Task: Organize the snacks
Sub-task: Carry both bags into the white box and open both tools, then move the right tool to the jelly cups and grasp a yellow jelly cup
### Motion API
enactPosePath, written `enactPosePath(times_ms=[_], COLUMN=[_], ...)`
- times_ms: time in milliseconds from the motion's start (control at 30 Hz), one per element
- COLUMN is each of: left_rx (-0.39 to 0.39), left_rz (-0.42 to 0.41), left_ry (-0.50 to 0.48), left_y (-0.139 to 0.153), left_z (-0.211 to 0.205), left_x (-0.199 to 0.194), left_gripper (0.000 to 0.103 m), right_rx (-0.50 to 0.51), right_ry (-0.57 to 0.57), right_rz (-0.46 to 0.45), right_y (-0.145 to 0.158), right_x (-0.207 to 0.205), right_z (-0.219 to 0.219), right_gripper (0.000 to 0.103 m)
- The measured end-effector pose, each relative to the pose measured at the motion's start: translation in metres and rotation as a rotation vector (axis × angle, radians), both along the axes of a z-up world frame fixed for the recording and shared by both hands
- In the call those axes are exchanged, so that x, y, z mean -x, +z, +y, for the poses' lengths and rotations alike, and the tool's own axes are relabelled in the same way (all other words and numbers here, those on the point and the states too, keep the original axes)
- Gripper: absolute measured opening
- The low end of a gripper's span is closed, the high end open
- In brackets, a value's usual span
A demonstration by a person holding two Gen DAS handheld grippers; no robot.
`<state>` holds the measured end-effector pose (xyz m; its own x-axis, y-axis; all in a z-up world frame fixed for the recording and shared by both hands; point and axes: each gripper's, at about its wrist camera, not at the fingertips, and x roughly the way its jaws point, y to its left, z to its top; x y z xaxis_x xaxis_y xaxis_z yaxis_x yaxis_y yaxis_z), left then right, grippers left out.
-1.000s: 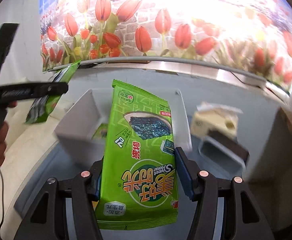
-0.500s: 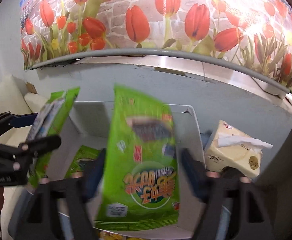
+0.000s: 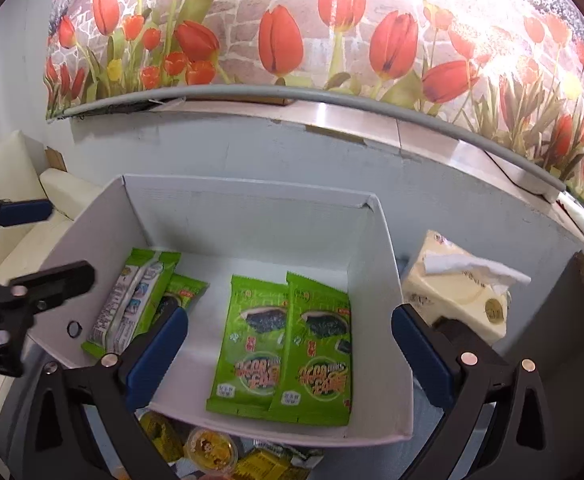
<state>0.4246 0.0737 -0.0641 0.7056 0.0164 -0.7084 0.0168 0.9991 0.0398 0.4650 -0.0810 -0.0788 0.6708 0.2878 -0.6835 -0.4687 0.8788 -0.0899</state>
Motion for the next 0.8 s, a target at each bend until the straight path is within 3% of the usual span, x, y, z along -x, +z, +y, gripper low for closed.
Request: enactPosePath(times_ms=[200, 300, 367, 500, 600, 800], left_rx=[0.033, 0.05, 0.056, 0.074, 0.069, 0.122], left_rz=[-0.073, -0.119, -0.12, -0.099, -0.083, -0.029], left_ry=[0.091, 0.091, 0.079, 0.051, 0.036, 0.046], left_y=[0.007, 0.005, 0.005, -0.001, -0.011, -0.04], left_z=[0.008, 0.006, 0.002, -0.007, -0.015, -0.011], left_x=[0.038, 0.068, 0.083, 0.123, 0.152, 0.199], left_gripper=[0.103, 0.103, 0.103, 0.103, 0.103, 0.103], right_rx=[-0.075, -0.088, -0.089, -0.063, -0.134, -0.191], right_ry=[0.001, 0.009, -0.005, -0.033, -0.045, -0.107], right_rz=[-0.085, -0.037, -0.054, -0.068, -0.021, 0.073], right_y=[0.012, 0.009, 0.006, -0.015, -0.035, -0.081], right_x=[0.038, 0.059, 0.08, 0.126, 0.154, 0.171], right_z=[-0.019, -0.031, -0.036, -0.038, -0.041, -0.034], right_gripper=[0.103, 0.103, 0.103, 0.103, 0.103, 0.102])
